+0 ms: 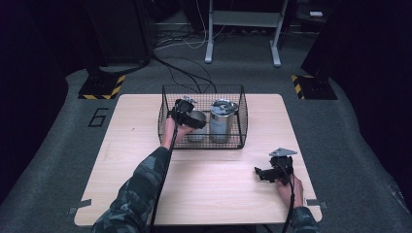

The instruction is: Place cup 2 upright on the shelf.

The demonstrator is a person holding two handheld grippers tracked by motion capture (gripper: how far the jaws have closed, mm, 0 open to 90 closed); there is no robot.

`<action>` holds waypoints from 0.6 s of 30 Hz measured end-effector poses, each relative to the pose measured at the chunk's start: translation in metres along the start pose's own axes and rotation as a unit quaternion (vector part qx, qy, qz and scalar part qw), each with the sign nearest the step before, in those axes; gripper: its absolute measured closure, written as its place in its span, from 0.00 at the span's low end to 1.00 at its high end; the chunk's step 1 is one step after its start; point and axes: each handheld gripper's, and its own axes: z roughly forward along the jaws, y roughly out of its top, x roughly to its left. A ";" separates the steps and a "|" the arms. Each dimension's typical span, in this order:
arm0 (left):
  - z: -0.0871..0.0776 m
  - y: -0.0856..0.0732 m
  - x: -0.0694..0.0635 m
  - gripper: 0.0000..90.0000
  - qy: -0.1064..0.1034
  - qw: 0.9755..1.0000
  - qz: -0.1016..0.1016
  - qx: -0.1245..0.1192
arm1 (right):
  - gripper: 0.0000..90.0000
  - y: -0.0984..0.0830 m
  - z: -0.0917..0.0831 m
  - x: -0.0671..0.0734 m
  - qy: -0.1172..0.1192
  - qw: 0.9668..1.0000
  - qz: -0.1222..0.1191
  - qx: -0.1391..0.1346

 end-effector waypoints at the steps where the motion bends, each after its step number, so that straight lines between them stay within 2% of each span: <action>1: 0.000 0.000 0.000 0.05 -0.003 1.000 -0.003 -0.006 | 0.00 0.000 0.000 0.000 0.000 1.000 0.000 0.000; 2: -0.002 0.001 0.000 0.04 -0.001 1.000 0.002 -0.004 | 0.00 0.000 0.000 0.000 0.000 1.000 0.000 0.000; 6: -0.006 0.002 -0.002 0.00 -0.005 1.000 0.000 -0.011 | 0.00 0.000 0.000 0.000 0.000 1.000 0.000 0.000; 11: -0.018 0.003 -0.003 0.00 -0.010 0.999 -0.002 -0.032 | 0.00 0.000 0.000 0.000 0.000 1.000 0.000 0.000; 16: -0.035 0.005 -0.005 0.00 -0.015 0.999 0.002 -0.048 | 0.00 0.000 0.000 0.000 0.000 1.000 0.000 0.000; 18: -0.044 0.005 -0.007 0.00 -0.020 0.998 0.009 -0.051 | 0.00 0.000 0.000 0.000 -0.001 1.000 0.001 0.000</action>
